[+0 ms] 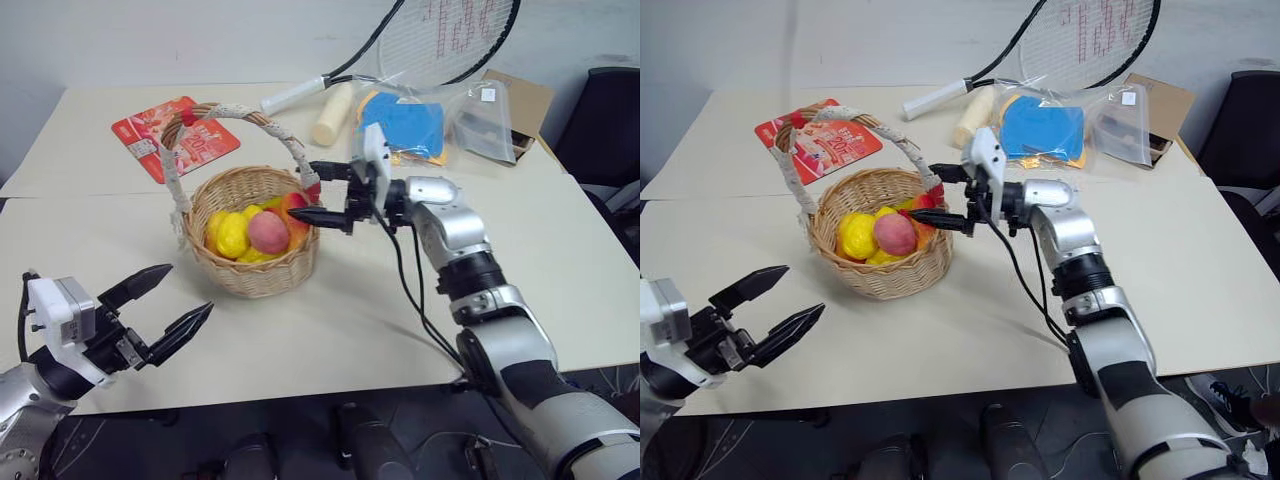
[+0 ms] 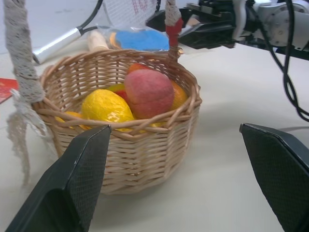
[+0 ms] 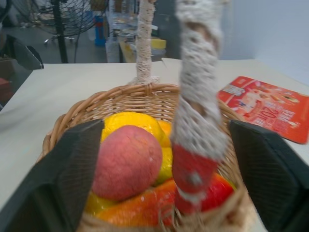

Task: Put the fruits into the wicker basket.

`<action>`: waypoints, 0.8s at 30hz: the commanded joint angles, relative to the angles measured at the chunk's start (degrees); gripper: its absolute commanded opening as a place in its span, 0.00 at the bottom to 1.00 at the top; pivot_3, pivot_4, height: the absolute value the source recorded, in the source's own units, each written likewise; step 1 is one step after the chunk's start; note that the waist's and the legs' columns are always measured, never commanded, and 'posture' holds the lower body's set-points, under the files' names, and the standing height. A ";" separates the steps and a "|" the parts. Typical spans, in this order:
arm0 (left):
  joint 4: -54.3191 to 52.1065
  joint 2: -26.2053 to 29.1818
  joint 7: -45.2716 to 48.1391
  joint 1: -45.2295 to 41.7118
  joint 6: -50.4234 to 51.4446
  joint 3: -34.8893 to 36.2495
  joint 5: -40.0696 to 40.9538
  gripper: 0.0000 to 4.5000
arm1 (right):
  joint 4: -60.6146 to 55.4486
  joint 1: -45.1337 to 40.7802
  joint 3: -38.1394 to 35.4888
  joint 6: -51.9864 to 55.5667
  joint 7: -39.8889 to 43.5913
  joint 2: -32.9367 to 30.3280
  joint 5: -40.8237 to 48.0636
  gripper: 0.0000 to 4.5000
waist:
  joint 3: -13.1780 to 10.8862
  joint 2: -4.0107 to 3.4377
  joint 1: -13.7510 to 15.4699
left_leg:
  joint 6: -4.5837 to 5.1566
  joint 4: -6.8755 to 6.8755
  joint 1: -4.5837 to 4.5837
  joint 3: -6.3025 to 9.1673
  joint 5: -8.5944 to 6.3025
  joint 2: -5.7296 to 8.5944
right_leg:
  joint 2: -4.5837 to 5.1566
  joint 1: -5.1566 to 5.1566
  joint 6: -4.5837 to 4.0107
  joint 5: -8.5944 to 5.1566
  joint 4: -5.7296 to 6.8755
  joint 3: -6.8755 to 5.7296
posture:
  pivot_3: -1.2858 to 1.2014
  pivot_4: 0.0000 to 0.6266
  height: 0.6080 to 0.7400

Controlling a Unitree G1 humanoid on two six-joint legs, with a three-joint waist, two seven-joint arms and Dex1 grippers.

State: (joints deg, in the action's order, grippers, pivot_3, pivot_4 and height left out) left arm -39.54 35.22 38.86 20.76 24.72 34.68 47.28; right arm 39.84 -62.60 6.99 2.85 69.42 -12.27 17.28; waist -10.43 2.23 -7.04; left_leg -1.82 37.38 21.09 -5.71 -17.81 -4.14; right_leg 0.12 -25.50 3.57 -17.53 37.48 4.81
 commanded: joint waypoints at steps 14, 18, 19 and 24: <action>3.05 0.65 1.39 -5.79 -1.34 -5.94 -1.19 1.00 | -23.92 13.03 -4.61 6.22 1.72 -9.91 4.20 0.04 | -0.01 -0.01 1.02 | 0.03 0.05 0.04 0.11 0.00 0.23 | 0.25 0.02 0.08 0.02 0.02 -0.12 | 0.52 0.24 1.00; 6.48 0.83 3.06 -10.96 -1.56 -10.10 -2.03 1.00 | -38.86 19.95 -12.15 17.42 -7.10 -15.45 9.93 0.04 | -0.04 -0.06 2.19 | 0.08 0.07 0.11 0.16 0.01 0.34 | 0.32 0.03 0.15 0.06 0.00 -0.12 | 0.52 0.24 1.00; 7.51 0.82 3.48 -12.36 -1.62 -11.18 -2.31 1.00 | -41.35 21.47 -13.84 19.13 -8.99 -16.74 10.65 0.04 | -0.05 -0.07 2.20 | 0.08 0.07 0.10 0.14 0.01 0.36 | 0.33 0.03 0.16 0.06 0.00 -0.10 | 0.52 0.24 1.00; 13.71 0.23 6.85 -19.81 -2.45 -17.24 -4.08 1.00 | -50.71 32.47 -27.33 25.14 -18.92 -24.19 12.85 0.04 | -0.07 -0.10 2.46 | 0.11 0.05 0.10 0.13 0.01 0.46 | 0.23 0.04 0.23 0.10 -0.05 -0.05 | 0.52 0.24 1.00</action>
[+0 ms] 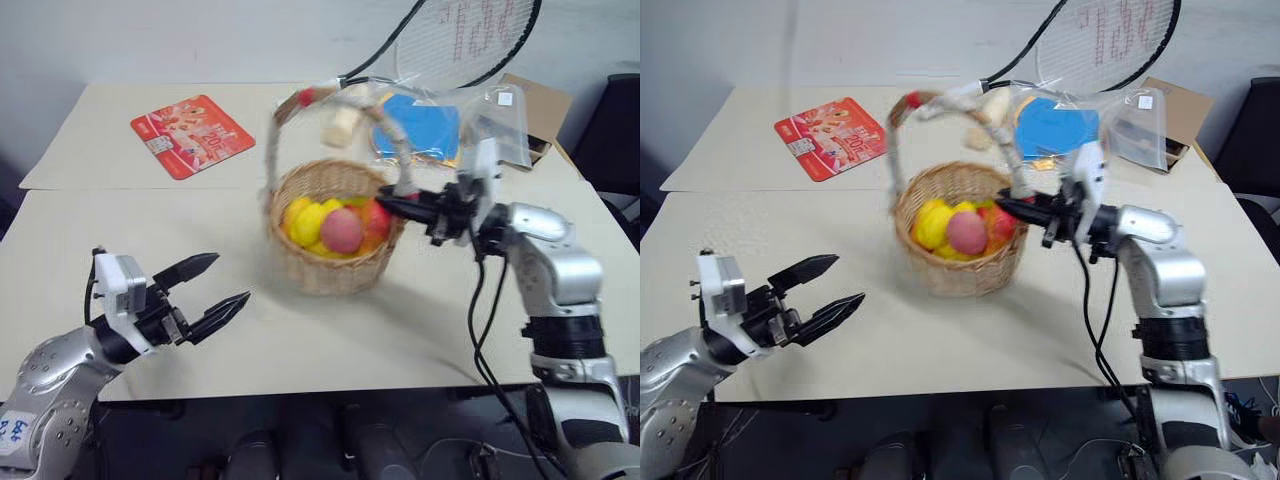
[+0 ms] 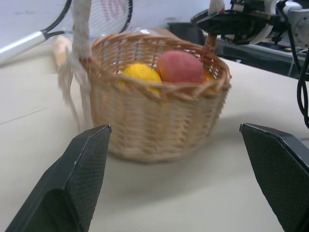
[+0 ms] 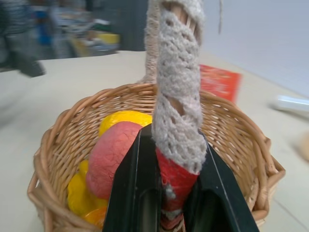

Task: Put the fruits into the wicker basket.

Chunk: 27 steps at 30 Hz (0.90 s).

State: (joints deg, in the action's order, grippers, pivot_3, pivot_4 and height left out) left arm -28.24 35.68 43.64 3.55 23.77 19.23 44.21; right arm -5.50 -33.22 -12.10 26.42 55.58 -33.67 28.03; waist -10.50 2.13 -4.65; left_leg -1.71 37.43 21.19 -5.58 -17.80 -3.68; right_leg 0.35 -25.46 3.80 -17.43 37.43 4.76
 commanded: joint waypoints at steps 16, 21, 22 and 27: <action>13.80 -3.62 7.72 -16.69 -4.53 -9.71 -5.64 1.00 | 13.44 10.65 -16.22 -12.31 -14.88 -4.88 -4.48 0.11 | -0.02 -0.05 -0.46 | -0.03 0.03 -0.19 -0.38 0.02 -0.06 | -0.67 0.00 0.22 0.13 0.03 0.68 | 0.52 0.24 1.00; 12.18 -3.25 7.43 -15.70 -3.57 -8.82 -4.97 1.00 | 14.35 13.19 -18.15 -14.23 -14.08 -7.77 -4.76 0.48 | -0.05 -0.11 -0.15 | -0.03 0.09 -0.17 -0.38 0.02 -0.12 | -0.62 0.00 0.22 0.14 0.03 0.68 | 0.52 0.24 1.00; 11.82 -3.06 7.43 -15.34 -3.46 -8.65 -4.96 1.00 | 13.82 14.22 -18.76 -14.42 -13.47 -8.63 -4.64 0.55 | -0.06 -0.13 -0.13 | -0.03 0.10 -0.16 -0.38 0.02 -0.11 | -0.61 0.00 0.23 0.14 0.03 0.68 | 0.52 0.24 1.00; 9.36 -0.89 7.38 -11.54 -5.27 -7.29 -7.81 1.00 | 11.55 24.37 -23.68 -17.70 -5.13 -13.28 -2.43 0.90 | -0.07 -0.16 0.26 | -0.02 0.13 -0.14 -0.36 0.01 -0.11 | -0.59 0.02 0.25 0.15 -0.01 0.66 | 0.52 0.24 1.00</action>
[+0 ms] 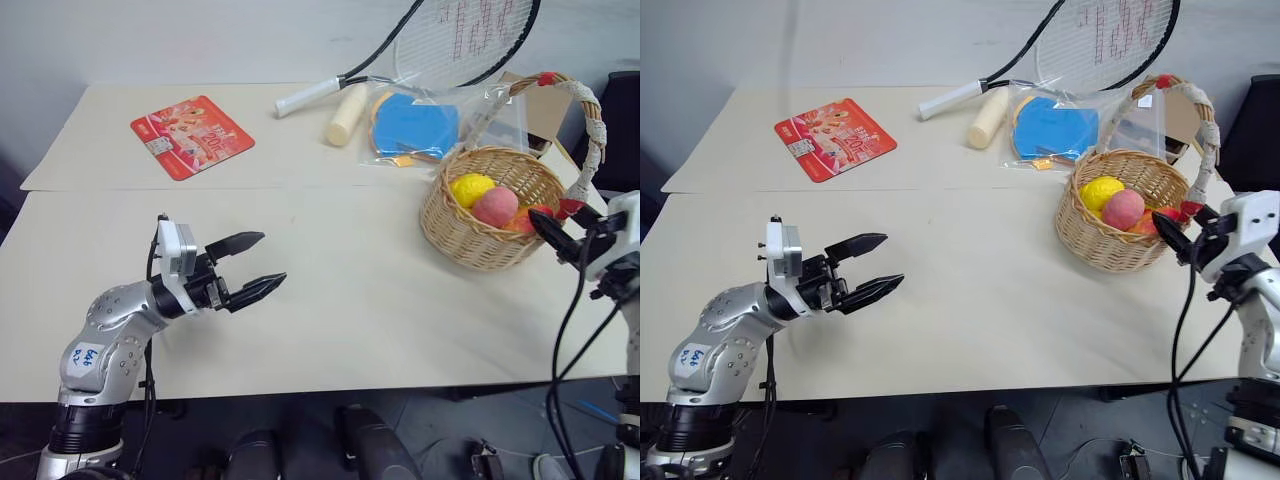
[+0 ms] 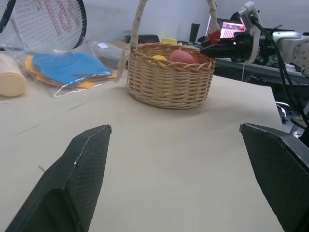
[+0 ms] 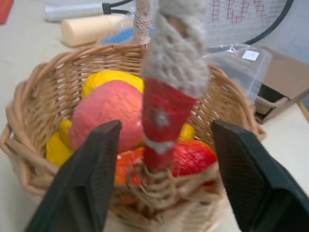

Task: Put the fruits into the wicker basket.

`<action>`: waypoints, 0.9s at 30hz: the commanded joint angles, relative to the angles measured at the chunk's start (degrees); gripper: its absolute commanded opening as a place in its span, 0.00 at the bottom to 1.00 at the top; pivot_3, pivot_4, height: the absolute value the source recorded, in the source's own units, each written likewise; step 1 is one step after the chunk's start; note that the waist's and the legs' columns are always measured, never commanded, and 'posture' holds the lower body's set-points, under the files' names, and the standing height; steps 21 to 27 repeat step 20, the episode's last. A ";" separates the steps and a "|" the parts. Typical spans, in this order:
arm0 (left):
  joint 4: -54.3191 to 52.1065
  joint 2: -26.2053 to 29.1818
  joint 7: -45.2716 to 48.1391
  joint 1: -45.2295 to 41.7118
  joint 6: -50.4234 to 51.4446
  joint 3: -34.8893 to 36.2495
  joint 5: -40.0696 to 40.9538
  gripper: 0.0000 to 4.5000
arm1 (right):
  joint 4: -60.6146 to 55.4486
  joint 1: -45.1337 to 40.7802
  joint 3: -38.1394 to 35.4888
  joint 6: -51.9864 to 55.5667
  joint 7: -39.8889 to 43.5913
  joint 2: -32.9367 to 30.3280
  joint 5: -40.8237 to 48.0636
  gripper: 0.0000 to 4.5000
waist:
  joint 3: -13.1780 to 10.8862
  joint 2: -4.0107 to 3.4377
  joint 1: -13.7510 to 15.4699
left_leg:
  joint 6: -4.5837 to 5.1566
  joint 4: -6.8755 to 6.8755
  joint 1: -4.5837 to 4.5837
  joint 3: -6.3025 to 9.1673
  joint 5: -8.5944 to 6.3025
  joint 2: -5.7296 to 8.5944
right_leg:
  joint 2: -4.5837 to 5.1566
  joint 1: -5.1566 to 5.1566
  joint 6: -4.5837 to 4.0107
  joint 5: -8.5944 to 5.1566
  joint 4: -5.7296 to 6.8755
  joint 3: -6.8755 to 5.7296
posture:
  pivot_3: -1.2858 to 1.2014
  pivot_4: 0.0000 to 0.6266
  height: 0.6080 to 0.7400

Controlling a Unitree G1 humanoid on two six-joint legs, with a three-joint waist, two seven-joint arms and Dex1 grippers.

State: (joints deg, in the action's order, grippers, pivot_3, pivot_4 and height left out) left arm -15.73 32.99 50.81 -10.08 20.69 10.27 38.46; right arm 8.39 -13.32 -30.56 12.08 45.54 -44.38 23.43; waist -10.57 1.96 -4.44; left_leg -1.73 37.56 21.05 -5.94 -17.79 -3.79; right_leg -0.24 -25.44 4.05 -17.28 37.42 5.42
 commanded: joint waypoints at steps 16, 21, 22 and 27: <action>-7.58 2.34 -6.41 22.96 -15.51 4.36 -19.24 1.00 | 2.62 8.95 21.99 -37.17 25.31 8.92 -8.11 1.00 | -0.26 0.11 -1.25 | -0.04 -0.50 -1.54 0.13 -0.17 -0.10 | -0.14 1.31 -0.08 -0.08 -0.38 0.47 | 0.52 0.24 1.00; -8.98 2.25 -7.21 24.31 -15.18 4.24 -19.61 1.00 | 9.26 3.28 24.99 -40.98 22.96 11.68 -9.66 1.00 | -0.21 0.20 -0.46 | 0.11 -0.46 -1.58 0.06 -0.33 -0.06 | -0.09 1.32 0.00 -0.03 -0.43 0.53 | 0.52 0.24 1.00; -8.98 2.25 -7.21 24.31 -15.18 4.24 -19.61 1.00 | 9.26 3.28 24.99 -40.98 22.96 11.68 -9.66 1.00 | -0.21 0.20 -0.46 | 0.11 -0.46 -1.58 0.06 -0.33 -0.06 | -0.09 1.32 0.00 -0.03 -0.43 0.53 | 0.52 0.24 1.00; -8.98 2.25 -7.21 24.31 -15.18 4.24 -19.61 1.00 | 9.26 3.28 24.99 -40.98 22.96 11.68 -9.66 1.00 | -0.21 0.20 -0.46 | 0.11 -0.46 -1.58 0.06 -0.33 -0.06 | -0.09 1.32 0.00 -0.03 -0.43 0.53 | 0.52 0.24 1.00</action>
